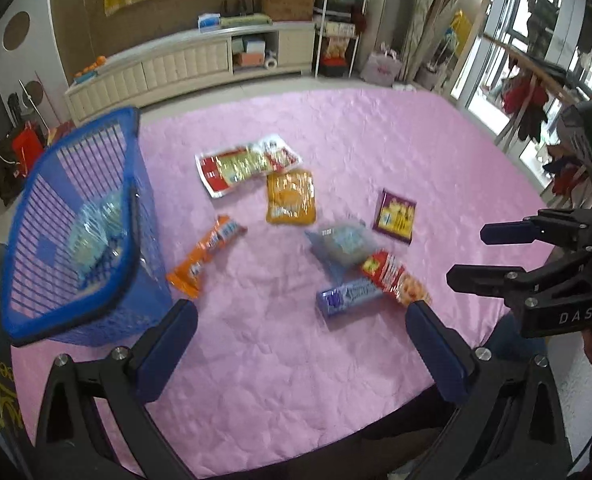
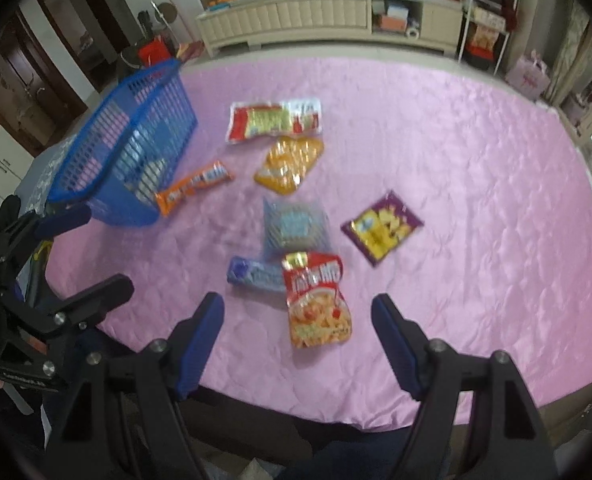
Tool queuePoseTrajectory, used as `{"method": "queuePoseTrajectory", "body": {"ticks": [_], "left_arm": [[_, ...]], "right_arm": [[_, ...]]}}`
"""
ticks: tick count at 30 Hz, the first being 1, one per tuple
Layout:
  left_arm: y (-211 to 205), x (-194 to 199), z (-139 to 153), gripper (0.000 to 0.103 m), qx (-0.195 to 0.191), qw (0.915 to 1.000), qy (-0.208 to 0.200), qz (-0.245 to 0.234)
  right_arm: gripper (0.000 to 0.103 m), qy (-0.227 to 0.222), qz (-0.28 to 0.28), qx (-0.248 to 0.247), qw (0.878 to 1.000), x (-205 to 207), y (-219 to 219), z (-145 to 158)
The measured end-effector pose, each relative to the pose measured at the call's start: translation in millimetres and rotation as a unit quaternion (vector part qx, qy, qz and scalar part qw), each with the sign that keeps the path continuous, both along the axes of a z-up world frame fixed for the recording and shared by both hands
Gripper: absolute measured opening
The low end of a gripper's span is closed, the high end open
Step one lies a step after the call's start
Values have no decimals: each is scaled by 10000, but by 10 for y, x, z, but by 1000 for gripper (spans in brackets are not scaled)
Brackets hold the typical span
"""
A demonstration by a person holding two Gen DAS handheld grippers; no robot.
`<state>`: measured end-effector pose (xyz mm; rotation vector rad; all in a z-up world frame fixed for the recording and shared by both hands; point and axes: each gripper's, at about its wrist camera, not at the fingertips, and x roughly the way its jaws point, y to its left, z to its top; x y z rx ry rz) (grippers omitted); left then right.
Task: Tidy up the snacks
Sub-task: 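Withdraw both tools from the basket toward the remaining snacks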
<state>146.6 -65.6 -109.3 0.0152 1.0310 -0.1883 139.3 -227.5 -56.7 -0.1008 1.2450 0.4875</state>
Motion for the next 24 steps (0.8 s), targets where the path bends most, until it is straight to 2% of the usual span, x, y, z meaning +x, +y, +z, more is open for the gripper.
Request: {"method": "queuePoseTrajectory", "body": {"ticks": [9,16,19,24], "left_arm": [[-101,93,-506,103,37,9983,568,-89],[-174,194,-711,103,162,9970,688,-305],[-214,244,-773,103,263,9966,657,-428],[-215,301,-816,103,206,9962,701,-473]], "right_arm": [[80,709,296,-102,9970,180,27,-638],[80,1018,516,-150,9933,362,66,-1002],[81,974,697,-114,9927,421,120,-1015],[80,799,1116,-431,9896,377,263,-1033]]}}
